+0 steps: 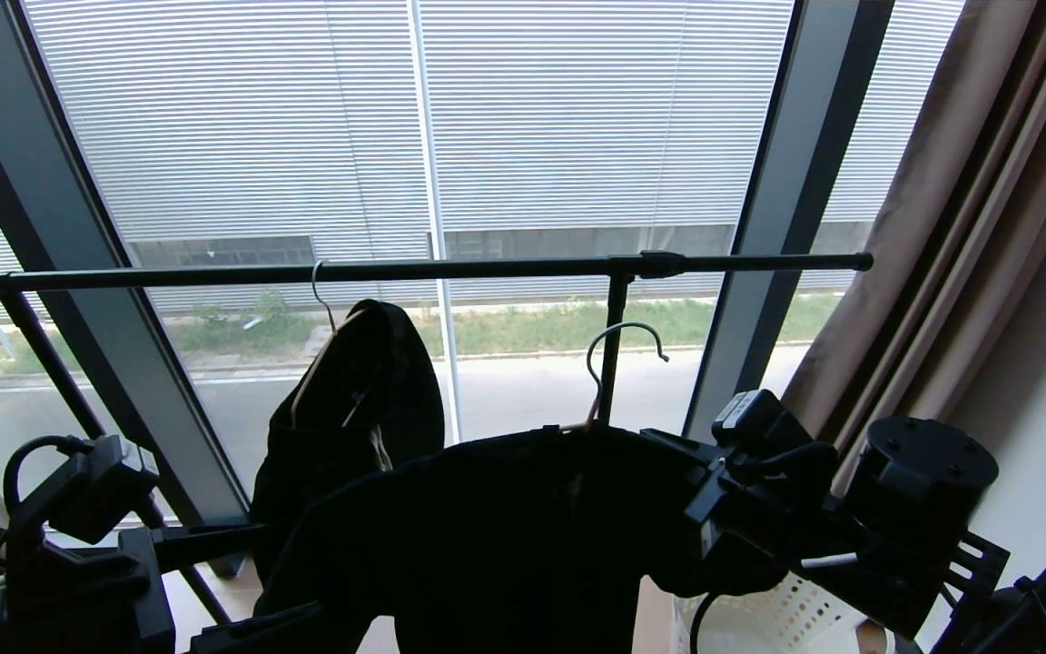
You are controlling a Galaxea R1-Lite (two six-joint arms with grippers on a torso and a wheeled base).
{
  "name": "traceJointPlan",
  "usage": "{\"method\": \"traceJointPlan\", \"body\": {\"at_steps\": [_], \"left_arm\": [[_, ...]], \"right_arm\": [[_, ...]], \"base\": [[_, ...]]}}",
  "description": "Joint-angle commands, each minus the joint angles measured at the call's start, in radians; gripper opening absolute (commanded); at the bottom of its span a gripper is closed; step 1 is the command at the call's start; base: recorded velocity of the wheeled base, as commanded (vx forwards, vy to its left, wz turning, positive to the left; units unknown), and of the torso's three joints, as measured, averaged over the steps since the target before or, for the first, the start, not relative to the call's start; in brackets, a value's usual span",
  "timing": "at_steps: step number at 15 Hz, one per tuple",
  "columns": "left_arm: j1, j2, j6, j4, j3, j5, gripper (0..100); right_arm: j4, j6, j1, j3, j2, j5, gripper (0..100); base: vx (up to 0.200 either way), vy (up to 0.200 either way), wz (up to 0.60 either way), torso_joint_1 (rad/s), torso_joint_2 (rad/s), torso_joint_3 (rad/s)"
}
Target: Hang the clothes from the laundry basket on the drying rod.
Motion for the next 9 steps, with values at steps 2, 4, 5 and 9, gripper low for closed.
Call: {"method": "traceJointPlan", "body": {"at_steps": [2, 4, 5, 9], "left_arm": [[-0.001, -0.001, 0.002, -0.001, 0.013, -0.001, 100], [-0.001, -0.001, 0.002, -0.001, 0.013, -0.001, 100], [-0.001, -0.001, 0.000, -0.001, 0.013, -0.001, 100], [-0.001, -0.001, 0.000, -0.001, 0.019, -0.001, 100]], "right_arm": [[0.000, -0.001, 0.000, -0.002, 0.006, 0.000, 0], [0.000, -0.001, 0.000, -0.001, 0.006, 0.000, 0], [0.000, -0.001, 0.000, -0.001, 0.005, 0.000, 0], [0.000, -0.001, 0.000, -0.001, 0.006, 0.000, 0]], "base": [[0.000, 0.000, 0.00, 0.000, 0.00, 0.000], [0.000, 0.000, 0.00, 0.000, 0.00, 0.000], [0.000, 0.000, 0.00, 0.000, 0.00, 0.000], [0.000, 0.000, 0.00, 0.000, 0.00, 0.000]]}}
